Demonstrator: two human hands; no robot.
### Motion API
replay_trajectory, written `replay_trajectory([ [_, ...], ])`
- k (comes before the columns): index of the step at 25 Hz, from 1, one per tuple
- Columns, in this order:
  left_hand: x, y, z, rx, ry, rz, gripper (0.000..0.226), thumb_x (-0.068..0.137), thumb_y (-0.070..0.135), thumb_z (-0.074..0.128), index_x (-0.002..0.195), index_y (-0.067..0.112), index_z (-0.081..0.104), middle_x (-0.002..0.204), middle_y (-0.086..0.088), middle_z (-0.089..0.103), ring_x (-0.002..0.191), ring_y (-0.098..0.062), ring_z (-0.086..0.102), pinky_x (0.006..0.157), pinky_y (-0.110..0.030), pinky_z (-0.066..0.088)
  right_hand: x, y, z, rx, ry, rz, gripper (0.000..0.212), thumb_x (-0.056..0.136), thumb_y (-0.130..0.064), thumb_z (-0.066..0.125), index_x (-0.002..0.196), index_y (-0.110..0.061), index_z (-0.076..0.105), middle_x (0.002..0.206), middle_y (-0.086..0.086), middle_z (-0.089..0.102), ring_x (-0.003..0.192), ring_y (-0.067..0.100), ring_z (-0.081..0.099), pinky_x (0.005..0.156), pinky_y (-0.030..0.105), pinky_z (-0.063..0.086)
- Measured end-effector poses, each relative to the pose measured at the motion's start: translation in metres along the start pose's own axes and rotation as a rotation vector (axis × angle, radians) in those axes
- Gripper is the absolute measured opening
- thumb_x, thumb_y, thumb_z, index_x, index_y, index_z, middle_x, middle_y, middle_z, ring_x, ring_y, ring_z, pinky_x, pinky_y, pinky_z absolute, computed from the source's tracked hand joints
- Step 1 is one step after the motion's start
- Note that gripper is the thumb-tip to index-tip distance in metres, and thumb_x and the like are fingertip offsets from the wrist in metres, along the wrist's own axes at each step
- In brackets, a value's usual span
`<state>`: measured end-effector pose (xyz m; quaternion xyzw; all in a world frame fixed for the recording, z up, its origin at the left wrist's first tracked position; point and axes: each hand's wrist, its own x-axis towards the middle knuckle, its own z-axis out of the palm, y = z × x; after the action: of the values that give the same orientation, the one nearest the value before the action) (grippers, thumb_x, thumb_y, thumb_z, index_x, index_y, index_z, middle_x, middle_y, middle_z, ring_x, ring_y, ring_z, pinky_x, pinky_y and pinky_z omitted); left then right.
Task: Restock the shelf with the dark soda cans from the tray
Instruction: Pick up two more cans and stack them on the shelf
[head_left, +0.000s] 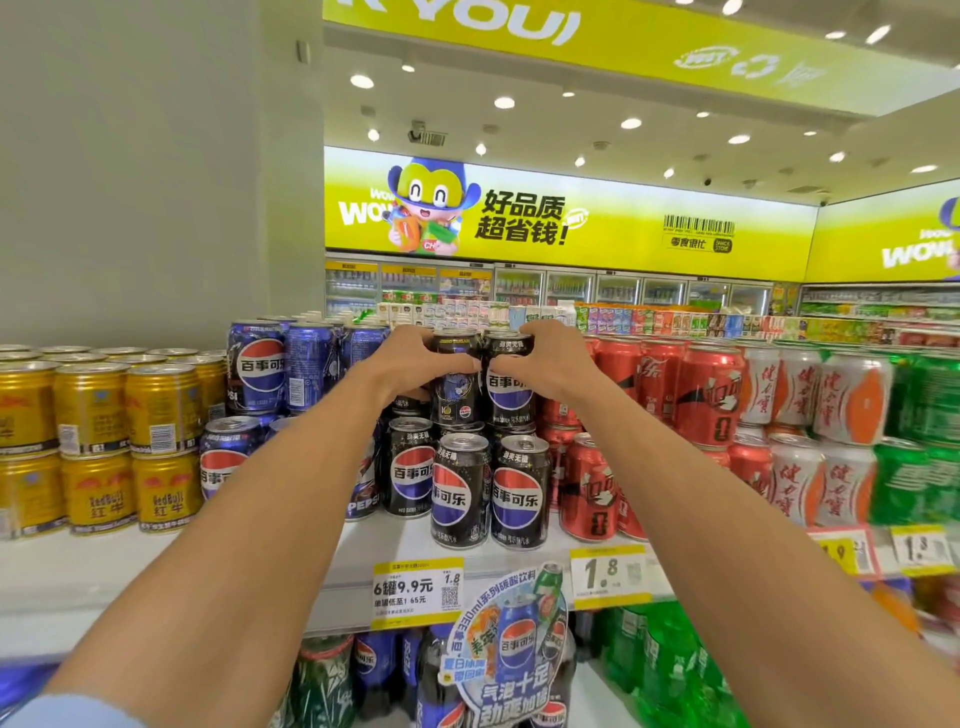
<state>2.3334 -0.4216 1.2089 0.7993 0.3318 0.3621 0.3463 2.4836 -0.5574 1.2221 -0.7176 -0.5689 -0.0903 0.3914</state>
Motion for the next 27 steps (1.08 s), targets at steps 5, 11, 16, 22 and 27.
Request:
replay_trajectory([
  [5,0.003,0.0,0.003,0.068,0.026,-0.004,0.076,0.048,0.065,0.085,0.091,0.01,0.057,0.091,-0.007,0.055,0.082,-0.022,0.063,0.08,-0.05,0.062,0.001,-0.002,0.004,-0.067,0.013,0.015,0.041,0.086,-0.034,0.071,0.099,0.004,0.063,0.09,0.024,0.066,0.084,0.037,0.064,0.066,0.039,0.05],
  [11,0.002,-0.002,0.006,0.048,0.035,0.01,0.076,0.046,0.067,0.084,0.089,0.01,0.055,0.083,-0.014,0.052,0.072,-0.025,0.059,0.07,-0.039,0.06,0.0,-0.006,0.002,-0.173,0.009,0.017,0.033,0.085,-0.035,0.068,0.088,-0.002,0.063,0.068,0.012,0.055,0.064,0.028,0.052,0.052,0.032,0.039],
  [16,0.004,-0.005,0.008,0.051,0.056,0.031,0.074,0.045,0.068,0.084,0.086,0.017,0.048,0.084,-0.005,0.046,0.068,-0.02,0.049,0.06,-0.036,0.052,0.003,-0.006,0.002,-0.232,0.015,-0.025,0.038,0.086,-0.036,0.069,0.073,-0.001,0.064,0.061,0.012,0.057,0.059,0.029,0.056,0.05,0.033,0.044],
  [22,0.004,-0.003,0.012,0.052,0.065,0.028,0.069,0.052,0.062,0.085,0.083,0.014,0.047,0.079,-0.01,0.044,0.065,-0.021,0.048,0.059,-0.035,0.047,0.004,-0.004,-0.002,-0.293,0.027,-0.049,0.05,0.084,-0.034,0.069,0.056,-0.012,0.034,0.053,0.002,0.033,0.047,0.017,0.03,0.044,0.028,0.022],
  [27,0.003,-0.003,0.014,0.054,0.087,0.026,0.073,0.049,0.066,0.083,0.078,0.015,0.04,0.078,-0.009,0.038,0.066,-0.02,0.045,0.062,-0.038,0.045,0.004,-0.002,0.002,-0.339,0.025,-0.062,0.039,0.085,-0.037,0.067,0.068,-0.007,0.049,0.06,0.006,0.045,0.056,0.025,0.045,0.046,0.027,0.028],
])
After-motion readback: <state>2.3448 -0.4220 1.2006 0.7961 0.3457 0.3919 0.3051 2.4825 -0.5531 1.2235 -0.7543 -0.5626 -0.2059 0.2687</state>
